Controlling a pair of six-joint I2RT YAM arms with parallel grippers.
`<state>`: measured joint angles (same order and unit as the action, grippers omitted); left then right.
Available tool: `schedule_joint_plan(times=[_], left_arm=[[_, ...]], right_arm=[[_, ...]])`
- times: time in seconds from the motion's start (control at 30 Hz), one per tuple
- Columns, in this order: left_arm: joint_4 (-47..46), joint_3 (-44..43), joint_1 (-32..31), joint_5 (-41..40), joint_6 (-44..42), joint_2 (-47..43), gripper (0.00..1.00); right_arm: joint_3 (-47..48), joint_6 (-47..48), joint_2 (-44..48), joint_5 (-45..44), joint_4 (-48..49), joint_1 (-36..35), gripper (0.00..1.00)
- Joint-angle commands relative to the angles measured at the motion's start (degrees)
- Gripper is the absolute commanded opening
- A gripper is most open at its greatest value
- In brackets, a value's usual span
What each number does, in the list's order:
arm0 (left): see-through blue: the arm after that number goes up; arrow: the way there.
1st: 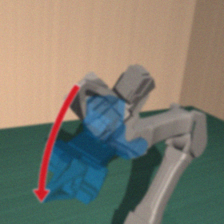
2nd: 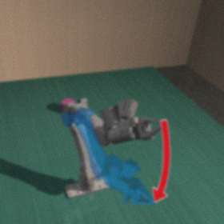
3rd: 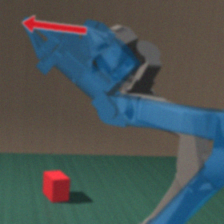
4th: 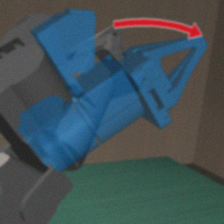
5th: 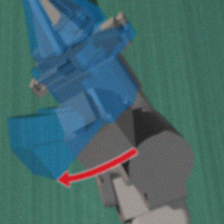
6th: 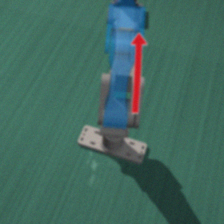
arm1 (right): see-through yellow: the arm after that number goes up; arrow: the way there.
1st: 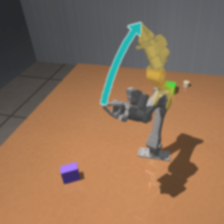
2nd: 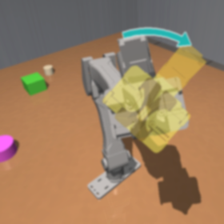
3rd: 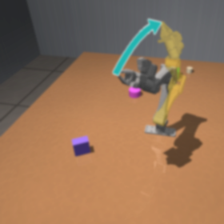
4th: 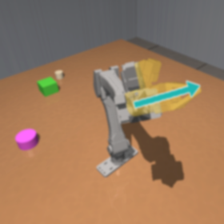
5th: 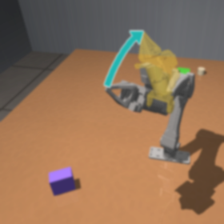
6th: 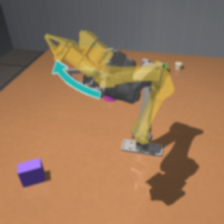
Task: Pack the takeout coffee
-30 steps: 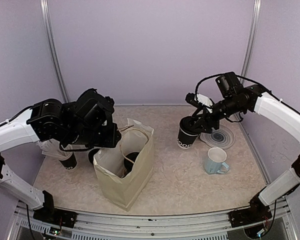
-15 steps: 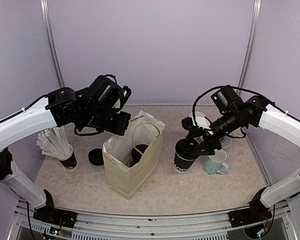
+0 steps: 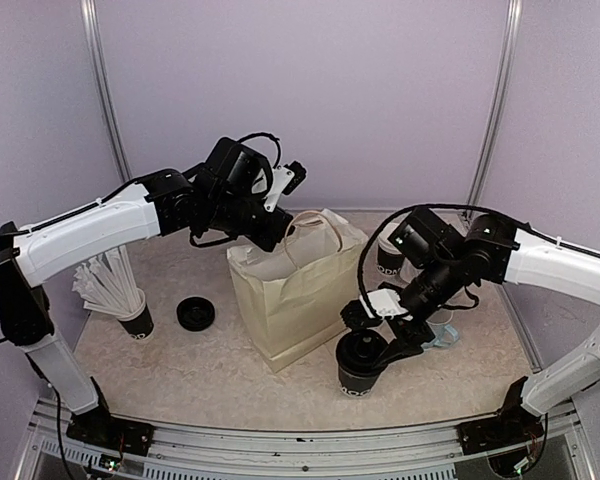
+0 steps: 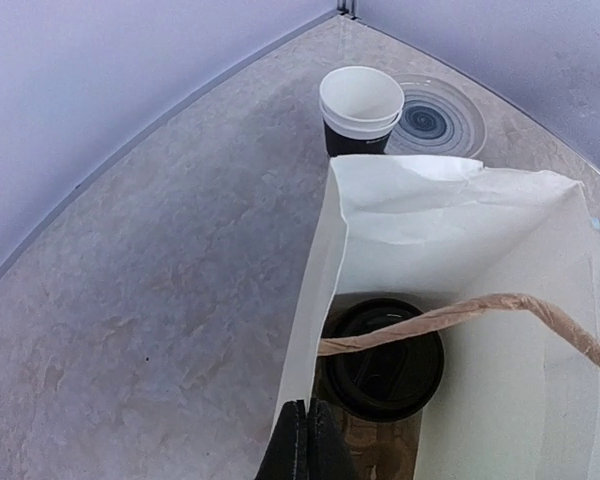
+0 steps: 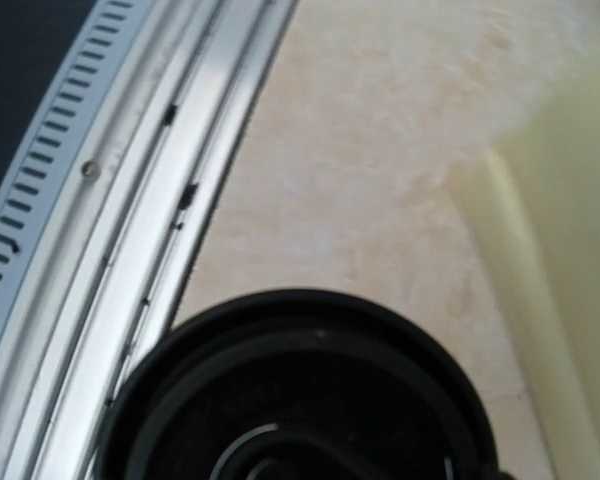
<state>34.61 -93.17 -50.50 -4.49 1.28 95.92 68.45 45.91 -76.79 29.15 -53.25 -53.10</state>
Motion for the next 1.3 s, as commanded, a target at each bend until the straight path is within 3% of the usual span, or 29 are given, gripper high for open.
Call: schedule_joint_plan(times=[0.0,0.2,0.37,0.53,0.67,0.9,1.1,1.27], left_arm=[[-5.3,-4.7,2.2,6.6,-5.9,3.1,0.00],[-2.0,-12.8,2.9,7.2,-7.7,9.7,0.01],[1.4,-18.1,2.9,5.6,-7.2,12.9,0.29],[-1.4,-16.0,1.1,-0.4,-7.6,9.1,0.68],[-3.9,-12.8,-0.9,-5.1,-8.6,4.2,0.83],[-0.4,-13.0,-3.3,-11.7,-7.9,-1.0,0.88],[9.3,-12.0,-11.0,-20.3,-4.3,-8.4,0.86],[7.7,-3.6,-10.0,-17.6,-1.8,-14.8,0.85]], right_arm=[[0.4,0.7,-3.4,-3.9,2.9,-4.5,0.69],[4.2,0.1,-10.6,-8.3,7.4,-8.9,0.68],[7.0,-0.9,-15.8,-9.9,10.4,-10.2,0.68],[7.5,-1.3,-17.0,-8.7,11.6,-10.5,0.74],[6.8,-1.5,-16.8,-8.0,11.7,-10.5,0.82],[7.5,-1.9,-16.0,-6.3,10.5,-10.5,0.89],[9.8,-0.9,-11.3,-3.6,6.2,-10.5,0.93],[9.1,0.3,-11.3,-7.6,7.2,-10.4,0.94]])
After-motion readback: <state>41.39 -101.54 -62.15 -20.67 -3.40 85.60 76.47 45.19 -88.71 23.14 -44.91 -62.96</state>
